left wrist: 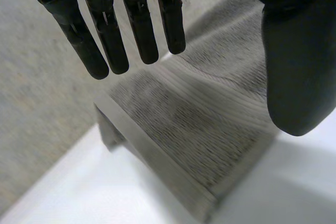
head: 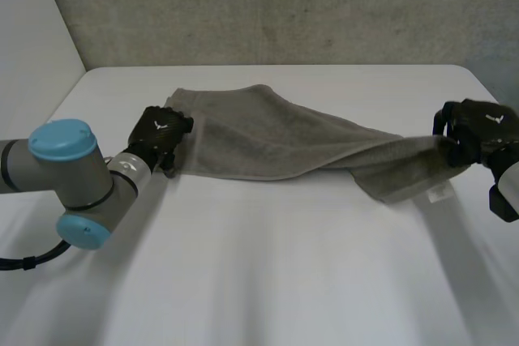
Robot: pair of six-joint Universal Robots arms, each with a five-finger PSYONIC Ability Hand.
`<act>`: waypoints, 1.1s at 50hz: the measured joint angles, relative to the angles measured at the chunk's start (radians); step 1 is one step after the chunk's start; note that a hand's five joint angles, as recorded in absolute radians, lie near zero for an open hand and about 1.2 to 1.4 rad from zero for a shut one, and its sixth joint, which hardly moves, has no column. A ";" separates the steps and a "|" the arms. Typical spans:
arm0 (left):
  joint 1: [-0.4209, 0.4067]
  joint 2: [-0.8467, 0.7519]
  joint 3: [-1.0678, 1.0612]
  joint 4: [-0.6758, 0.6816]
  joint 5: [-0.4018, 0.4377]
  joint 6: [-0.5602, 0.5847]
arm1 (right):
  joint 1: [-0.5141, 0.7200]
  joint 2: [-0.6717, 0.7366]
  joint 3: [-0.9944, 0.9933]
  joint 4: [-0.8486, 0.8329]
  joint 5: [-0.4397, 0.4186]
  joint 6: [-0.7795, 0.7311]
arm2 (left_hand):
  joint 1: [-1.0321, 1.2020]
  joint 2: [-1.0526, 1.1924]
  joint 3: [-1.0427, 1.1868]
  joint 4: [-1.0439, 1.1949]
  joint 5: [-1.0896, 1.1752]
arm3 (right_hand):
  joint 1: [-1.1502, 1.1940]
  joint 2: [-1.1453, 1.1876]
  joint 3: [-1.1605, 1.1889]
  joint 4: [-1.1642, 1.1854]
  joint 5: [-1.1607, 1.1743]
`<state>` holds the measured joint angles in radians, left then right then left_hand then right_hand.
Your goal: Fold the towel.
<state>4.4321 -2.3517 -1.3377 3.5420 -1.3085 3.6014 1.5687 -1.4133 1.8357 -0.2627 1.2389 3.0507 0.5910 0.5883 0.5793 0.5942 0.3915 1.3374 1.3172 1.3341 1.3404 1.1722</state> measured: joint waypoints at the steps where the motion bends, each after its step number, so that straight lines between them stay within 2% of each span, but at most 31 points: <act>1: 0.000 -0.005 0.009 -0.017 0.000 -0.005 | 0.000 0.010 -0.003 0.000 0.003 -0.004 | 0.000 0.000 0.000 0.000 0.000 | 0.000 0.000 0.000 0.000 0.000; 8: 0.000 -0.023 0.047 -0.106 0.006 -0.029 | 0.004 0.079 -0.027 -0.002 0.014 -0.026 | 0.000 0.000 0.000 0.000 0.000 | 0.000 0.000 0.000 0.000 0.000; 28: -0.013 -0.146 0.258 -0.146 0.007 -0.045 | 0.004 0.119 -0.029 -0.010 0.001 -0.036 | 0.001 0.002 0.003 0.000 0.019 | 0.000 0.000 0.000 0.000 0.000; 38: -0.058 -0.201 0.371 -0.215 0.056 -0.132 | 0.009 0.138 -0.028 -0.010 0.003 -0.058 | 0.015 0.025 0.031 0.013 0.048 | 0.000 0.000 0.000 0.000 0.000; 55: -0.070 -0.280 0.487 -0.245 0.076 -0.135 | 0.013 0.149 -0.025 -0.016 0.000 -0.059 | 0.089 0.091 0.102 0.086 0.116 | 0.000 0.000 0.000 0.000 0.000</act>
<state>4.3623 -2.6319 -0.8508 3.2966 -1.2321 3.4660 1.5815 -1.2644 1.8107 -0.2788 1.2394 2.9920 0.6796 0.6794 0.6808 0.6799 0.5080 1.3375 1.3172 1.3341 1.3404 1.1723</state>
